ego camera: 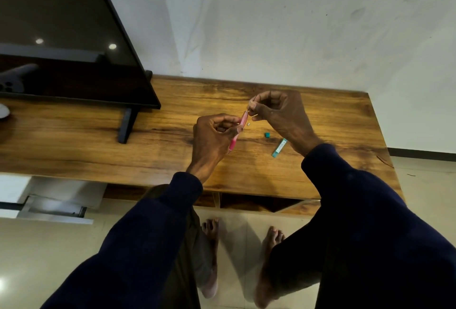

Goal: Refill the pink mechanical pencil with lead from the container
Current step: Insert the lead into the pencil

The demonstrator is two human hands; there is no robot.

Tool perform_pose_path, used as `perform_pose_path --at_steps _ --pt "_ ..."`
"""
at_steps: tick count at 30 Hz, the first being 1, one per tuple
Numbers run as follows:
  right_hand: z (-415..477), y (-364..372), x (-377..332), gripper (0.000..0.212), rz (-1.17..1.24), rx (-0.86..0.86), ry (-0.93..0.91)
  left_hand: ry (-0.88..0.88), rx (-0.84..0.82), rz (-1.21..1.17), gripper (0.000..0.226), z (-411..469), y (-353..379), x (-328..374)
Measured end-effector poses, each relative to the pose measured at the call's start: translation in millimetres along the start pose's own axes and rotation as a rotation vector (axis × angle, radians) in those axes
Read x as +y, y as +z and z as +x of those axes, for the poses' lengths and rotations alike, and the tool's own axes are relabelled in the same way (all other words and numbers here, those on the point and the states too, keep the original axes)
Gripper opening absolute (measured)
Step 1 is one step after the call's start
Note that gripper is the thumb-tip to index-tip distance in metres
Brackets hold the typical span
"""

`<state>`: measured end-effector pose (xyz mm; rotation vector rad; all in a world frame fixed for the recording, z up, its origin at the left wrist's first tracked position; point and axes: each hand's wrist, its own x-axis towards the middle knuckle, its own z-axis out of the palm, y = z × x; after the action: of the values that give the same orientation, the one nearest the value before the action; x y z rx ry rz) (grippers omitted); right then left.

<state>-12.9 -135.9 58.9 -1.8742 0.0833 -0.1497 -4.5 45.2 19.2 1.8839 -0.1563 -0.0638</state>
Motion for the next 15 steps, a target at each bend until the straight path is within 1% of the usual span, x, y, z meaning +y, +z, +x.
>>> perform_pose_path --at_steps 4,7,11,15 --pt "3.3 1.6 2.8 0.015 -0.083 -0.04 0.031 -0.015 -0.005 0.009 0.025 2.1 -0.6 -2.0" --pt "3.7 -2.2 10.7 0.015 -0.104 -0.011 0.046 -0.042 -0.015 0.014 0.023 3.3 -1.6 -6.1" --pt "1.5 -15.3 29.3 0.009 -0.189 0.034 0.097 -0.079 -0.023 0.066 0.019 3.1 -1.5 -10.9" --pt "-4.3 -29.6 47.3 0.009 -0.245 0.03 0.14 -0.096 -0.029 0.112 0.017 3.3 -1.2 -14.2"
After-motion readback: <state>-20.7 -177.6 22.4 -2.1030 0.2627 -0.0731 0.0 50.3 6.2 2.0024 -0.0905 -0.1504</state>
